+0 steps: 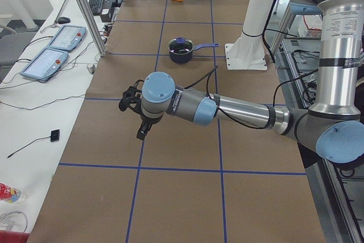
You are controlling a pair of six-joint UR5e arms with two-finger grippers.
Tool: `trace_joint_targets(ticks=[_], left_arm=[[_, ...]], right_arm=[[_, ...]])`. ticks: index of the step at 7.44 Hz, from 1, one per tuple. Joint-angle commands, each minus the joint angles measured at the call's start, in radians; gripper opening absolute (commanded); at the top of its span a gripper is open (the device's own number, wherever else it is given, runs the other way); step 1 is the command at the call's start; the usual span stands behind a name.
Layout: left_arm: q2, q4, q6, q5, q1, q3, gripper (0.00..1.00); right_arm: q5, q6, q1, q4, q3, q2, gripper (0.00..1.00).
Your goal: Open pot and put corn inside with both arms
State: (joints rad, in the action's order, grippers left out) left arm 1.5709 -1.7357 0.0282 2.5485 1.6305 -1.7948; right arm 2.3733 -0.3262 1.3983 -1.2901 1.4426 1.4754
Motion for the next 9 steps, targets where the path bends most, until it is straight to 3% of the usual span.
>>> trace_joint_targets(ticks=[1, 4, 9], left_arm=[[0.058, -0.005, -0.143, -0.004, -0.067, -0.008, 0.98], [0.197, -0.008, -0.434, -0.037, -0.202, -0.026, 0.97], [0.368, 0.008, -0.818, -0.224, -0.482, -0.084, 0.97]], right_arm=[[-0.064, -0.077, -0.062, 0.003, -0.002, 0.006, 1.00], [-0.170, -0.068, -0.117, 0.017, -0.071, 0.008, 1.00], [-0.164, -0.071, -0.137, 0.023, -0.096, -0.007, 1.00]])
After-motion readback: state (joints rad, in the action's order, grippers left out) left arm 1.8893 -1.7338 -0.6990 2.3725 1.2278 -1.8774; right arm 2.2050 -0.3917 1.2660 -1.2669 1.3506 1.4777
